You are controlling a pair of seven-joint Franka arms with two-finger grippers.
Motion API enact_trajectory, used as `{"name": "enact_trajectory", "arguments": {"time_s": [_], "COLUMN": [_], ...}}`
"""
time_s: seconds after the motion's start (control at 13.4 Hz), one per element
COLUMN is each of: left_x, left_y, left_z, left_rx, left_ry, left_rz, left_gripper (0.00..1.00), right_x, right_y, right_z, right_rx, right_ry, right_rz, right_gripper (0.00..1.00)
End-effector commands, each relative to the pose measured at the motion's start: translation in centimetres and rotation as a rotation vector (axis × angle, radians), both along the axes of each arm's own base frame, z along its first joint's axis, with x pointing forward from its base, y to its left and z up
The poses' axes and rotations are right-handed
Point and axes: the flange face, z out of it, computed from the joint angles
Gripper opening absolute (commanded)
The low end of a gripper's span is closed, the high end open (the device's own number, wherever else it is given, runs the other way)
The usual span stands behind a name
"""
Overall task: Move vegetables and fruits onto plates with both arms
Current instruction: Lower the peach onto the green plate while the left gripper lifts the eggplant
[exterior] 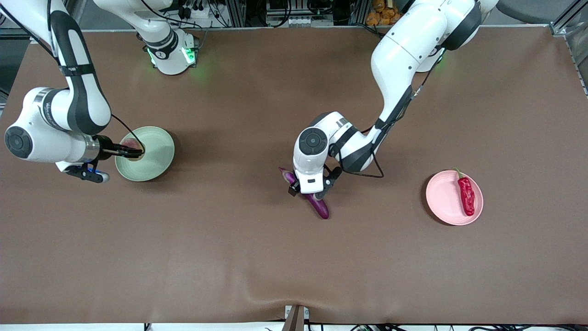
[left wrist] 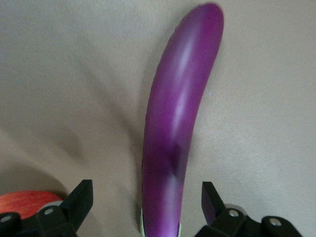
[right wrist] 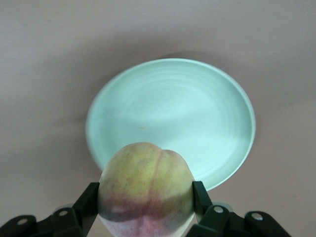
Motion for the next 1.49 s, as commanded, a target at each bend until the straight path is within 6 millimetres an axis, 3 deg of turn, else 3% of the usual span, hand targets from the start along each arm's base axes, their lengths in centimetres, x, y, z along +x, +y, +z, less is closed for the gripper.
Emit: {"name": "enact_trajectory", "arguments": {"time_s": [0.0,0.15,0.22,0.37,0.52,0.6,0.67,0.75,0.82,0.97,1.12,1.27,1.42], "left_x": [0.1,-0.1,-0.1,0.3,1.1,2.5,4.4,6.1,7.1,9.6,10.7,10.4,9.8], "left_y": [-0.7,-0.8,-0.8,-0.4,0.4,1.8,3.8,5.9,7.4,12.5,17.9,23.5,28.5], "left_z": [-1.1,-1.4,-1.4,-1.2,-0.5,0.6,2.4,4.9,7.1,13.0,16.8,17.8,16.7], "left_rx": [-0.011,-0.005,-0.004,0.002,0.004,0.007,0.008,0.009,0.015,0.004,-0.019,0.011,0.029], "left_ry": [-0.004,-0.004,-0.005,-0.015,-0.03,-0.047,-0.068,-0.086,-0.091,-0.093,-0.041,0.056,0.166], "left_rz": [0.001,-0.012,-0.017,-0.034,-0.052,-0.058,-0.064,-0.066,-0.081,-0.089,-0.161,-0.276,-0.361], "left_gripper": [0.86,0.78,0.65,0.02,0.0,0.0,0.0,0.0,0.0,0.0,0.0,0.0,0.0], "right_x": [-3.6,-4.6,-4.9,-5.6,-6.1,-6.2,-6.3,-6.2,-6.0,-4.7,-1.2,2.1,4.3], "right_y": [-1.0,-1.1,-1.1,-1.1,-1.1,-1.1,-1.1,-1.1,-1.1,-0.7,0.0,2.0,4.2], "right_z": [-2.8,-4.1,-4.4,-5.3,-5.8,-6.1,-6.6,-6.9,-6.8,-5.3,-1.5,3.1,6.7], "right_rx": [-0.001,-0.004,-0.004,0.003,0.002,0.002,0.001,0.001,0.0,0.0,0.013,0.068,0.138], "right_ry": [-0.042,-0.034,-0.031,-0.014,-0.007,-0.003,0.009,0.014,0.013,-0.004,-0.009,-0.022,-0.037], "right_rz": [0.022,0.019,0.016,0.005,0.001,0.001,0.001,0.002,-0.001,0.003,0.023,0.026,-0.018], "right_gripper": [0.0,0.0,0.0,0.0,0.0,0.07,0.27,0.71,1.0,1.0,1.0,1.0,1.0]}}
